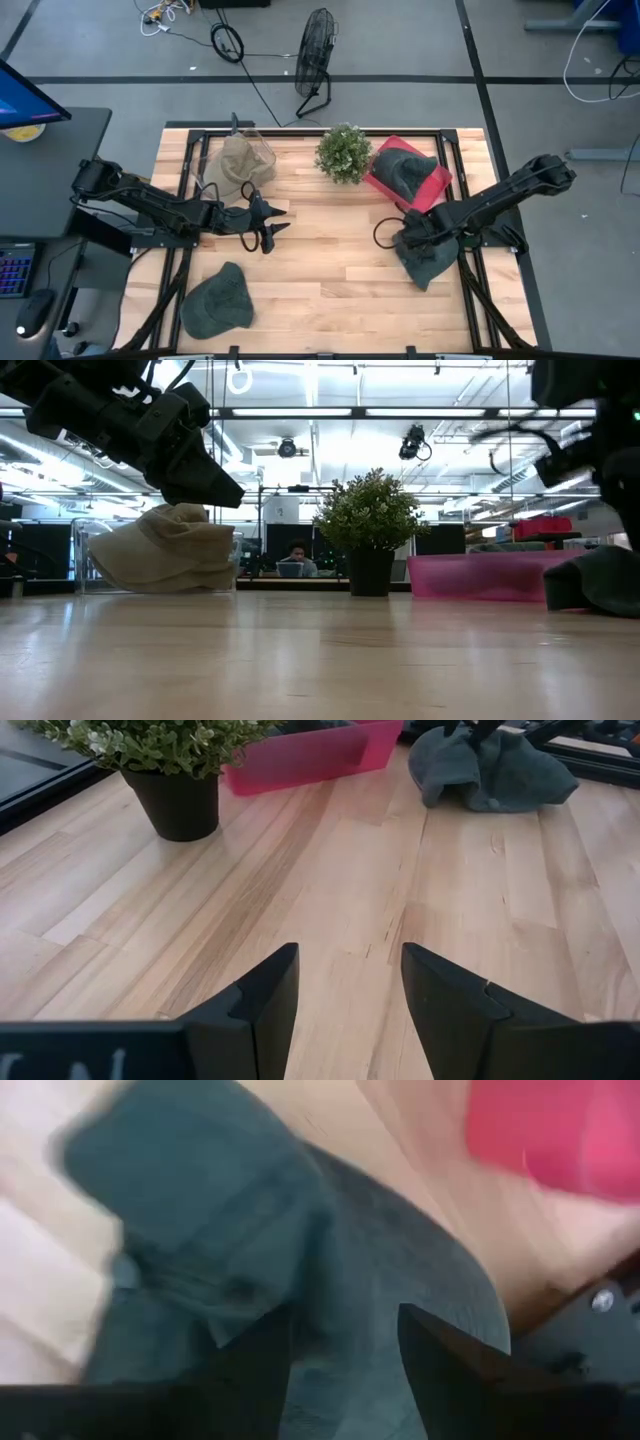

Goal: Pick & Place hat
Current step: Put the right black cap into the red bin

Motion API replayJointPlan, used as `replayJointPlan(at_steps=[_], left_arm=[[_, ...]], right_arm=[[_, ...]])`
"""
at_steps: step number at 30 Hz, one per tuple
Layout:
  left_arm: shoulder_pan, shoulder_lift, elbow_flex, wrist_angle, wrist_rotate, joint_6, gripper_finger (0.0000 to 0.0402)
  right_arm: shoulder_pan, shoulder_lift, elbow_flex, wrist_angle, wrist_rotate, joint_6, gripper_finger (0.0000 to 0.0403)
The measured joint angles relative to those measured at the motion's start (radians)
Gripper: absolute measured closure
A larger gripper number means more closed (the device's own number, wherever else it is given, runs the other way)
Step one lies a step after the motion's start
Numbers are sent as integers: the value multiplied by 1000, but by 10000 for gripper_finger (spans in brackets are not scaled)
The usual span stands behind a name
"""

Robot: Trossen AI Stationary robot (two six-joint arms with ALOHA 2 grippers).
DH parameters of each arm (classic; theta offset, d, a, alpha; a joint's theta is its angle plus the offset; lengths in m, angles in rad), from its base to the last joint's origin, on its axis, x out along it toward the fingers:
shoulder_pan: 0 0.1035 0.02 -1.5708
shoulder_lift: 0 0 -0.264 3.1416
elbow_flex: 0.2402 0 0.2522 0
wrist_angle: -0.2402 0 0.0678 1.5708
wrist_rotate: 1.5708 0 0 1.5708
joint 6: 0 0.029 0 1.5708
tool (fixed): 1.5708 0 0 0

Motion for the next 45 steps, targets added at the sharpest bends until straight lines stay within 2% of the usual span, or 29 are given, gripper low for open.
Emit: replayJointPlan(at_steps=[2,5,8,11,15,16,18,21,25,30,33,40,45], left_arm=[[0,0,0,0,0,0,220],[0,0,0,-3,0,0,220],[0,0,0,-16,0,2,220],[0,0,0,-17,0,2,220],[0,0,0,-21,0,2,220],[0,0,0,-24,0,2,220],[0,0,0,-23,0,2,220],[0,0,0,-24,0,2,220],[0,0,0,-25,0,2,220],[0,0,0,-32,0,2,220],[0,0,0,-32,0,2,220],[0,0,0,-38,0,2,220],[0,0,0,-37,0,2,220]], right_arm=[[0,0,-38,22,-6,9,211],[-1,0,-83,100,-24,-63,209],[0,-1,-106,150,-15,-100,221],[0,-1,-96,147,-1,-113,269],[-1,0,-57,139,-19,-173,373],[-1,1,-40,140,-28,-192,386],[0,2,4,152,-53,-226,385],[7,2,94,184,-84,-362,390],[34,1,237,211,-76,-679,396],[63,1,357,181,43,-1123,400],[46,0,387,90,164,-1246,400],[-56,0,391,-321,419,-1452,401],[-166,0,391,-369,495,-1744,401]])
